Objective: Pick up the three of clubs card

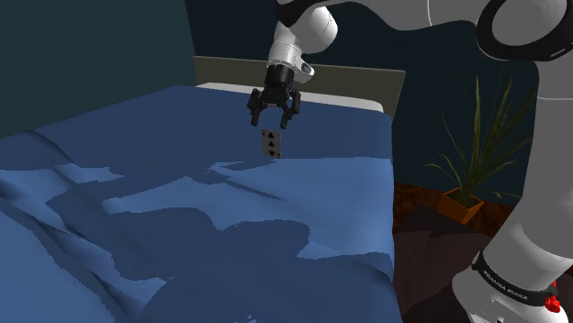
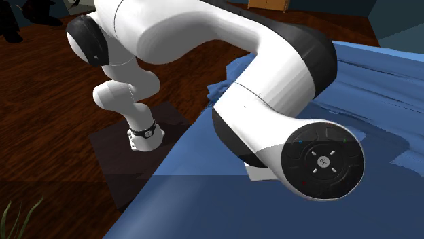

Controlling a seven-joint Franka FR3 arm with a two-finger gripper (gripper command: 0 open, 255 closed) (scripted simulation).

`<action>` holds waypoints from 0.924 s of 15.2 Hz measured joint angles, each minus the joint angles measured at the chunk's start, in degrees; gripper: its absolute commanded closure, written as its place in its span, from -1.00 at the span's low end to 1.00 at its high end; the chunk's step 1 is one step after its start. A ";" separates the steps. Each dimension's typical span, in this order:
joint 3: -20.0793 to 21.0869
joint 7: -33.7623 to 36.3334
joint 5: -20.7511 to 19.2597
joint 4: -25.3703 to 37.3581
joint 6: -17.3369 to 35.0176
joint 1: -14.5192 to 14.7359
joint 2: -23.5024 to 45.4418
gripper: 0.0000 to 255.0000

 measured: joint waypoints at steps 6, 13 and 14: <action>-0.19 -1.58 0.35 -2.98 3.55 0.13 1.27 -1.00; -0.18 -2.03 0.43 -3.78 4.34 0.18 1.24 1.00; -0.19 -2.03 0.43 -3.77 4.33 0.18 1.24 1.00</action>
